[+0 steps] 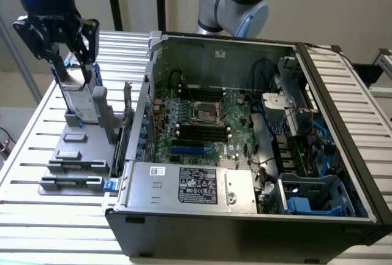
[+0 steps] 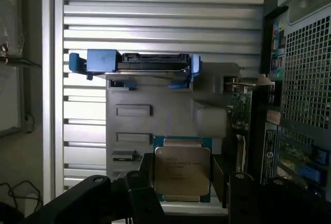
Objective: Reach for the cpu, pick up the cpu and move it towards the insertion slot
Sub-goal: 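Pick up the cpu and move it towards the insertion slot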
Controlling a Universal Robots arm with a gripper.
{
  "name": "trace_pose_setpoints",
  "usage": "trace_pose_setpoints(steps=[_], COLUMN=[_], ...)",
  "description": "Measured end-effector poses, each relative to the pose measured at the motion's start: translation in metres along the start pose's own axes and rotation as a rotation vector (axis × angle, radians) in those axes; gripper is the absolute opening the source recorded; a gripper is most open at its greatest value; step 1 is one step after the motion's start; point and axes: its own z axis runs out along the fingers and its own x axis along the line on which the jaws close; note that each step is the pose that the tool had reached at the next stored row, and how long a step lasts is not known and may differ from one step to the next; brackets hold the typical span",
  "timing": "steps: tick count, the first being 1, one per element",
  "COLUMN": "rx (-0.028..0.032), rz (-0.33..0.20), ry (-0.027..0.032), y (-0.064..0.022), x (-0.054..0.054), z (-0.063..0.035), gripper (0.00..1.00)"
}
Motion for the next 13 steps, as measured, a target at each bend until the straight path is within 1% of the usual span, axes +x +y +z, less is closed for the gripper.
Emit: trace_pose_setpoints(steps=[2,5,13], rx=[-0.0004,-0.0019,-0.0073], rz=[0.0,0.0,0.0], ry=[0.0015,0.0028,0.0044], y=[0.0,-0.0002,-0.0006], x=[-0.009,-0.022,-0.059], z=[-0.0078,-0.0167,-0.0324], gripper=[0.55,0.55,0.55])
